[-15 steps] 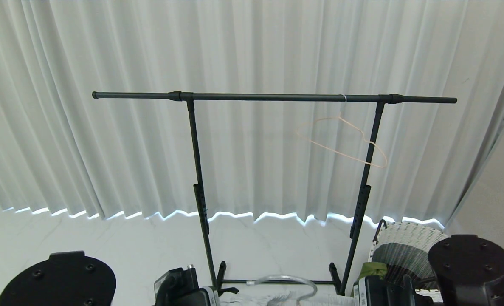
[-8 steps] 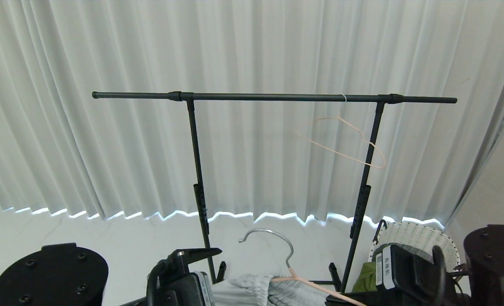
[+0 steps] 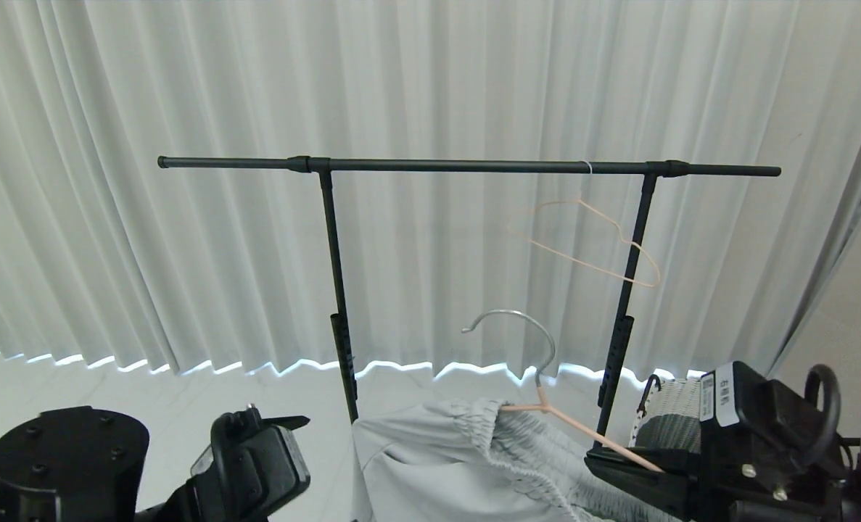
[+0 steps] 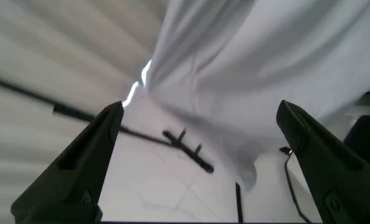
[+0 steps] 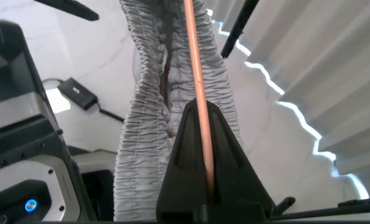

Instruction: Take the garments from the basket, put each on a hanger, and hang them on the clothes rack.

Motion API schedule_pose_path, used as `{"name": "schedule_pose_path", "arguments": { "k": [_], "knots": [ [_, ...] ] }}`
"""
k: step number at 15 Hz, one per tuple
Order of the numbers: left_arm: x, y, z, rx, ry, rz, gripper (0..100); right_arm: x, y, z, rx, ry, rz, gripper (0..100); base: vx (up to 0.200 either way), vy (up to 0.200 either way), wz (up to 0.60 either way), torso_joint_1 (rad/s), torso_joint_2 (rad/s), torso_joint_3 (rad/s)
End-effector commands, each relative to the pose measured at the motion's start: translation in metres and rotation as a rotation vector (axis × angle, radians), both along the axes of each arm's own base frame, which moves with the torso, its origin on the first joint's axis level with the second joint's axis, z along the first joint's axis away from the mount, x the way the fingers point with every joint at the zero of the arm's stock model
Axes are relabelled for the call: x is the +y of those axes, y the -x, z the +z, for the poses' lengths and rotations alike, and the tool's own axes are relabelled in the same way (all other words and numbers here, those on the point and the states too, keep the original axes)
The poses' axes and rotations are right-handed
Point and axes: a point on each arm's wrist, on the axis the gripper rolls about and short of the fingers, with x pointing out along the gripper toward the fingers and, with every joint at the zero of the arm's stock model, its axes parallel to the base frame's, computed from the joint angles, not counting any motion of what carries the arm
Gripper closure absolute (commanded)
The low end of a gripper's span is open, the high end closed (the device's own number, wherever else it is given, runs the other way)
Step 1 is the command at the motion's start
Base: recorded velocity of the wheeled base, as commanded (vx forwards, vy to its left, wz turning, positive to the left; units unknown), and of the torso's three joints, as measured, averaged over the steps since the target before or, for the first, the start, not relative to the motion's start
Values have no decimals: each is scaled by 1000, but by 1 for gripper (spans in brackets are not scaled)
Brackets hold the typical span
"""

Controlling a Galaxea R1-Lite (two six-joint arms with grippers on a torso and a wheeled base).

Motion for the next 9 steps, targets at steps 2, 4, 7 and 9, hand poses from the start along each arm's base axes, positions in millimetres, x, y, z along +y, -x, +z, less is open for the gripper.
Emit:
{"name": "schedule_pose_path", "arguments": {
  "k": [2, 4, 7, 9],
  "knots": [
    [20, -17, -12, 99, 32, 135, 0, -4, 3, 13, -23, -59, 0, 100, 0, 0, 0, 0, 0, 0],
    [23, -23, -13, 145, 81, 128, 0, -2, 10, 17, -25, -78, 33, 100, 0, 0, 0, 0, 0, 0],
    [23, -24, -14, 154, 86, 129, 0, 4, 14, 23, -17, -105, 60, 100, 0, 0, 0, 0, 0, 0],
    [23, -24, -14, 159, 90, 124, 0, 5, 13, 27, -22, -116, 63, 100, 0, 0, 0, 0, 0, 0]
  ]
}}
